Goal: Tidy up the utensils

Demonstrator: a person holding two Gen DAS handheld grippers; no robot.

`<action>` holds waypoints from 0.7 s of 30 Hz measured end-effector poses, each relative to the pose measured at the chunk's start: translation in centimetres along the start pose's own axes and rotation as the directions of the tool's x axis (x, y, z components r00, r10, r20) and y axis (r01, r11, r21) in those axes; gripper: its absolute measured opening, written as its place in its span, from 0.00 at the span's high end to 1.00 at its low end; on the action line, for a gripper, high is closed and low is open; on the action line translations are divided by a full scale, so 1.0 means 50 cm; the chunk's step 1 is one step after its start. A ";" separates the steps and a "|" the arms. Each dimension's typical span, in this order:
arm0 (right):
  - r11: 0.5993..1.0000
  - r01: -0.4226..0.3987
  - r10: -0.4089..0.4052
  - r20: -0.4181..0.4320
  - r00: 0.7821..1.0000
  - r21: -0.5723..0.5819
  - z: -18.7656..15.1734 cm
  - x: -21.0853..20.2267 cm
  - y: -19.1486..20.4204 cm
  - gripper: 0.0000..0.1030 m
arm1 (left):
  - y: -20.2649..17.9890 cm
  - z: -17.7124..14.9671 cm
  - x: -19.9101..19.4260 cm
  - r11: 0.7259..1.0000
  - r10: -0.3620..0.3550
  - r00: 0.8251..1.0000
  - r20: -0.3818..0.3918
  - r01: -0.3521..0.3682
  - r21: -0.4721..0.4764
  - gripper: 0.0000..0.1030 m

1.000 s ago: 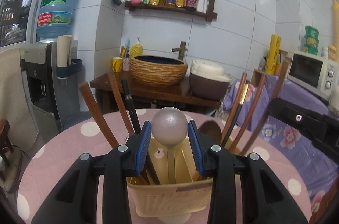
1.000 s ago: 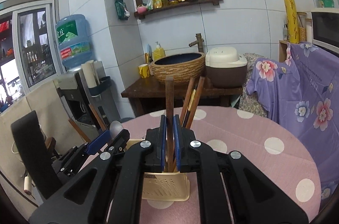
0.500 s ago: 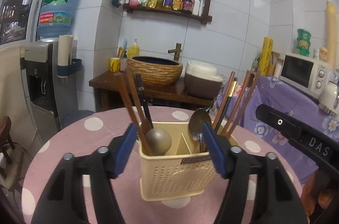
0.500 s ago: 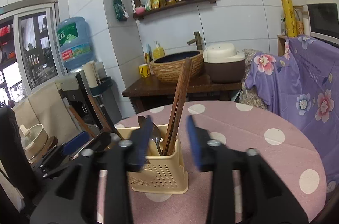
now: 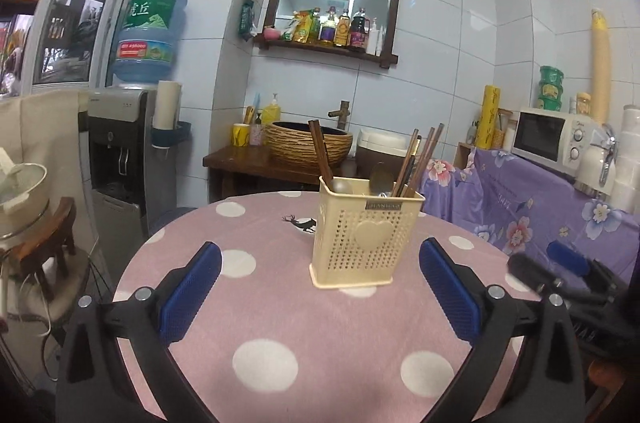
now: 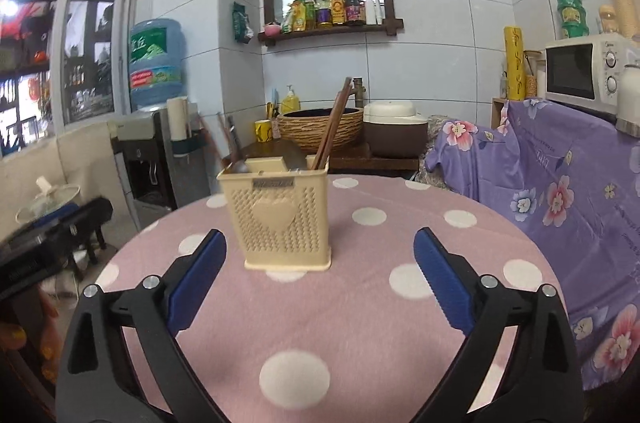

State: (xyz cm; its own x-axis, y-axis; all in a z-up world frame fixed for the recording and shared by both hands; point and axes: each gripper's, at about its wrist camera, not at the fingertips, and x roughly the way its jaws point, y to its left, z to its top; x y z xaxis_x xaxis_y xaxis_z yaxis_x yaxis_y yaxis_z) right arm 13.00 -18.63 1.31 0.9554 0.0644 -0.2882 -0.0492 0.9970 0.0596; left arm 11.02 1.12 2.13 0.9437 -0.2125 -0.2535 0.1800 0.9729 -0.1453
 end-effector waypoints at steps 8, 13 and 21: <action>0.990 0.069 -0.059 0.086 0.995 -0.121 -0.118 -0.139 0.066 0.06 | 0.019 -0.075 -0.105 0.993 0.113 0.994 -0.008 -0.113 -0.022 0.05; 0.991 0.063 -0.052 0.099 0.994 -0.121 -0.146 -0.192 0.073 0.06 | 0.006 -0.096 -0.158 0.992 0.126 0.991 0.033 -0.126 -0.009 0.05; 0.990 0.051 -0.036 0.115 0.993 -0.131 -0.154 -0.236 0.082 0.06 | 0.010 -0.101 -0.195 0.990 0.142 0.987 0.076 -0.143 0.003 0.05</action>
State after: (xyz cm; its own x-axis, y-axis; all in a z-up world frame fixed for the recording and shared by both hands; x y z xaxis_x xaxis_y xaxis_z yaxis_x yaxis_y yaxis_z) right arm -0.71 -14.96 -2.40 0.9838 0.0228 -0.1780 -0.0378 0.9960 -0.0811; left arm 0.53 3.20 -0.28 0.9780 -0.0647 -0.1986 0.0444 0.9935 -0.1050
